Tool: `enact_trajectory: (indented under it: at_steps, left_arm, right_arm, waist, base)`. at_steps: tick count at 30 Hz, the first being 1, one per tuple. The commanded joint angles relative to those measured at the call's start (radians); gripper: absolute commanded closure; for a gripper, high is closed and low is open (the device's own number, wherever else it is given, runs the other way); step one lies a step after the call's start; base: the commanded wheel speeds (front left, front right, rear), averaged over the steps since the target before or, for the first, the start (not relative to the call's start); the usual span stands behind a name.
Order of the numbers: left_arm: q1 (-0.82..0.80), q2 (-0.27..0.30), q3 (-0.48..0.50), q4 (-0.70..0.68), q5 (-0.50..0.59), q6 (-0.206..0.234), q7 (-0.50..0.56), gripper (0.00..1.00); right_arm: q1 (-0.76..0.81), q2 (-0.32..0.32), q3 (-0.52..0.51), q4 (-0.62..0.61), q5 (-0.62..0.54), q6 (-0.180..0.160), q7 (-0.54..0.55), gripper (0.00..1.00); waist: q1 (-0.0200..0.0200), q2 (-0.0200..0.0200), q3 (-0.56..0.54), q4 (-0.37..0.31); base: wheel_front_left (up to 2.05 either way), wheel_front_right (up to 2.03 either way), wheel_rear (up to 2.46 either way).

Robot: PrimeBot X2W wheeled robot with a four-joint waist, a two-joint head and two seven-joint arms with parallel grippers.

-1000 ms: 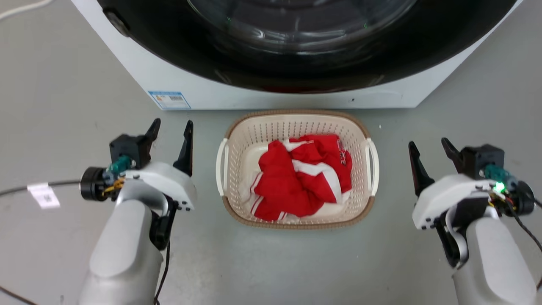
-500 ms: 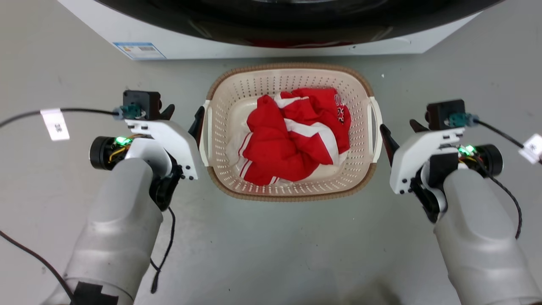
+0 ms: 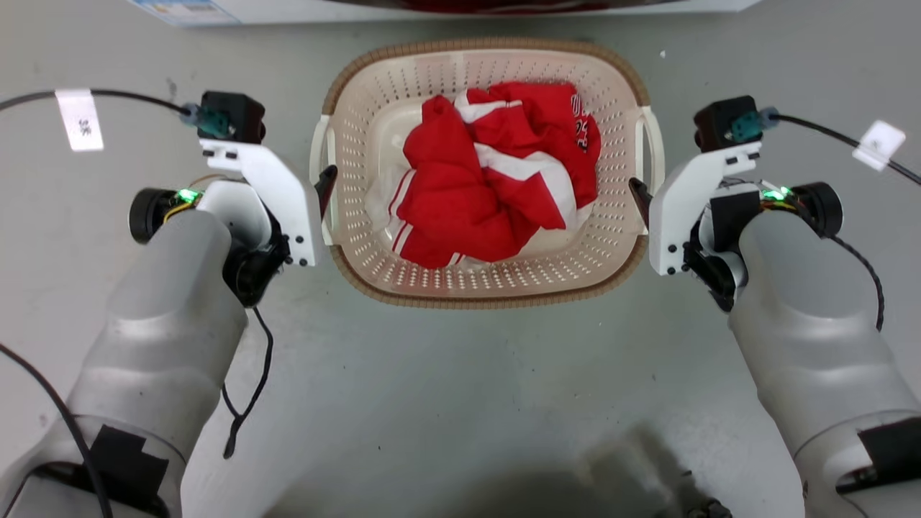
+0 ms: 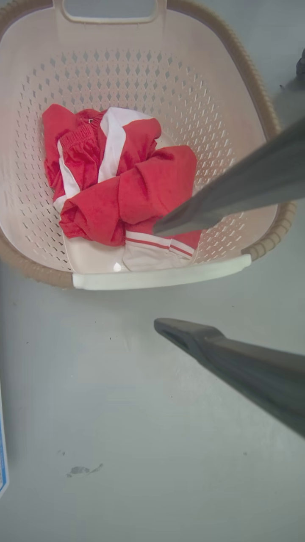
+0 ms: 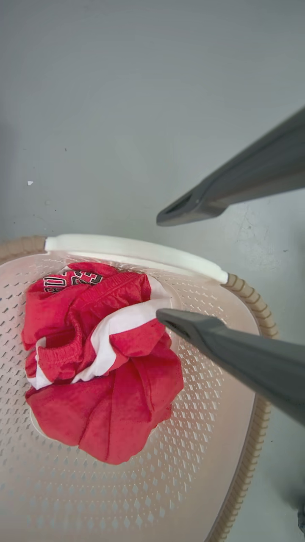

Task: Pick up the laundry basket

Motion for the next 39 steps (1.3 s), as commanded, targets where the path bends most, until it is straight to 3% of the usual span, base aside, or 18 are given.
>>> enact_trajectory:
  at_steps: [1, 17, 18, 19, 20, 21, 30, 39]
  left_arm:
    - [-0.02, 0.005, -0.022, 0.009, -0.02, -0.002, 0.009, 0.0]
    - [-0.135, -0.003, -0.169, 0.1, -0.155, -0.002, -0.008, 0.0]
    - [-0.14, -0.004, -0.178, 0.104, -0.159, -0.002, -0.014, 0.17]
    - [-0.141, -0.007, -0.184, 0.107, -0.167, -0.002, -0.019, 0.59]
    - [-0.141, -0.01, -0.191, 0.11, -0.174, -0.002, -0.019, 1.0]
    - [-0.142, -0.012, -0.197, 0.112, -0.183, -0.002, -0.019, 1.0]
    - [-0.151, -0.019, -0.257, 0.126, -0.244, -0.003, -0.019, 1.0]
    - [-0.112, -0.031, -0.315, 0.142, -0.323, -0.003, 0.06, 1.0]
  right_arm:
    - [-0.031, 0.002, 0.011, 0.027, -0.009, -0.001, 0.003, 0.0]
    - [-0.163, 0.002, 0.103, 0.175, 0.072, -0.001, -0.006, 0.0]
    - [-0.166, 0.002, 0.111, 0.178, 0.076, -0.001, -0.01, 0.0]
    - [-0.166, 0.002, 0.119, 0.179, 0.089, -0.001, -0.006, 0.6]
    - [-0.167, 0.002, 0.128, 0.177, 0.099, -0.001, -0.01, 0.95]
    - [-0.17, 0.002, 0.134, 0.177, 0.107, -0.001, -0.015, 1.0]
    - [-0.158, 0.004, 0.201, 0.193, 0.172, 0.001, -0.007, 1.0]
    - [-0.105, 0.007, 0.295, 0.18, 0.292, 0.001, 0.12, 1.0]
  waist:
    - [-0.0002, -0.0001, 0.028, 0.003]
    - [-0.0002, -0.0001, 0.131, 0.009]
    - [-0.0002, -0.0001, 0.133, 0.009]
    - [-0.0002, -0.0001, 0.135, 0.012]
    - [-0.0002, -0.0001, 0.137, 0.012]
    - [-0.0002, -0.0001, 0.138, 0.012]
    - [-0.0002, -0.0001, 0.121, 0.019]
    - [-0.0002, -0.0001, -0.003, 0.024]
  base:
    - [0.0, 0.0, 0.0]
    - [0.0, 0.0, 0.0]
    - [0.0, 0.0, 0.0]
    - [0.0, 0.0, 0.0]
    - [0.0, 0.0, 0.0]
    - [0.0, 0.0, 0.0]
    - [0.0, 0.0, 0.0]
    - [0.0, 0.0, 0.0]
